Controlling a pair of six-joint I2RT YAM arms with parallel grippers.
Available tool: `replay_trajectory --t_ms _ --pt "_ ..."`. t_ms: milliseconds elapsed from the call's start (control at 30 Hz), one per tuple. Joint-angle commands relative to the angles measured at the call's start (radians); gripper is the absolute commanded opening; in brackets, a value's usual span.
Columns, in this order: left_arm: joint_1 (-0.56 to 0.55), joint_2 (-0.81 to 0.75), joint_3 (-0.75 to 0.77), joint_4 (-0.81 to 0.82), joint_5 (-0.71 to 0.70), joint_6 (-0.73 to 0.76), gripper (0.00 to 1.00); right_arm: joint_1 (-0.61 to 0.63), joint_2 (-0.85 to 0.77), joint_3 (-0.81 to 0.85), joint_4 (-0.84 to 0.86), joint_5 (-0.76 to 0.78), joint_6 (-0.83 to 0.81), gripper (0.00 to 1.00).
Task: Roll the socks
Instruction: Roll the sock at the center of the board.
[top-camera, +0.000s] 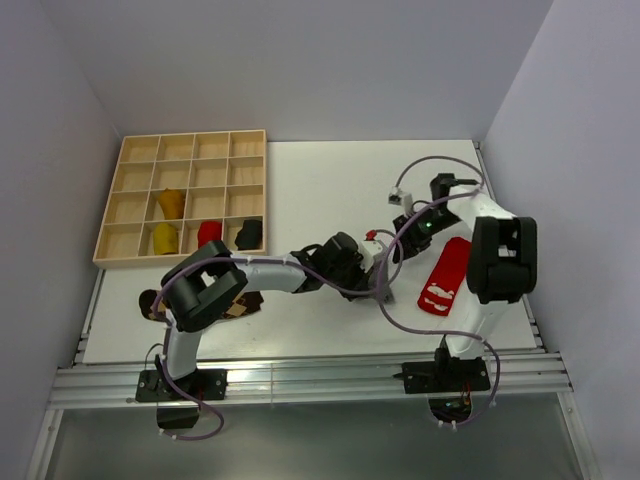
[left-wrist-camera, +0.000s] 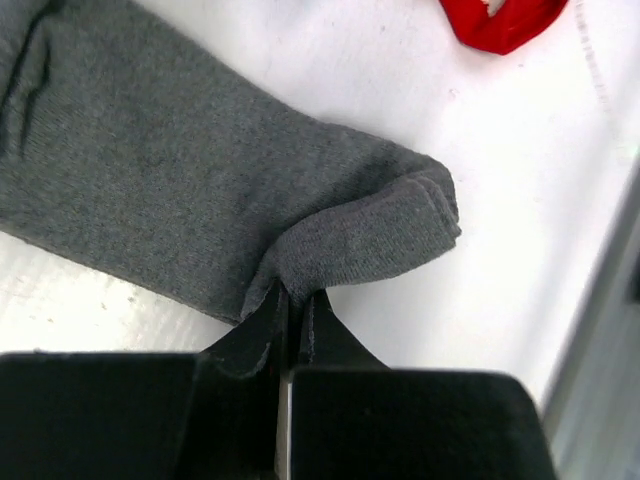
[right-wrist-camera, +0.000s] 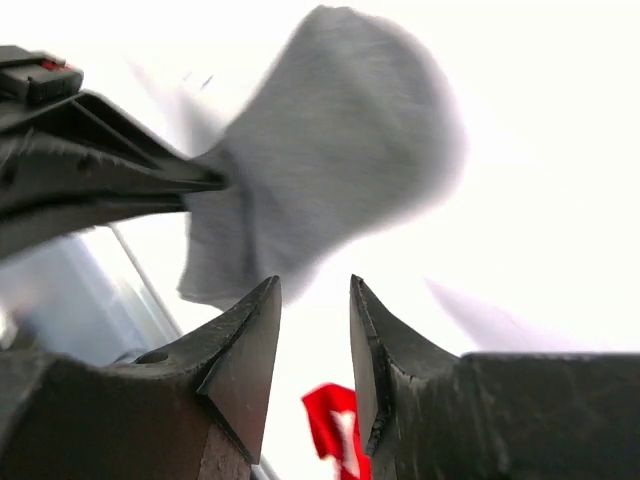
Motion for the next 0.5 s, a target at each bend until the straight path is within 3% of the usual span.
replay_trajectory --t_ms 0,233,467 --pt "0.038 0.048 0.028 -0.154 0.218 -0.138 0.00 -0.074 -0.136 -0.049 0.173 -0.027 0.072 0.41" --pt "0.106 0.128 0.165 -0.309 0.388 -0.299 0.00 -0.108 -0.423 -0.317 0.389 0.048 -0.044 0.41" --pt "0.158 0.234 0.292 -0.492 0.517 -0.423 0.00 -0.095 -0.634 -0.441 0.349 -0.027 -0.238 0.45"
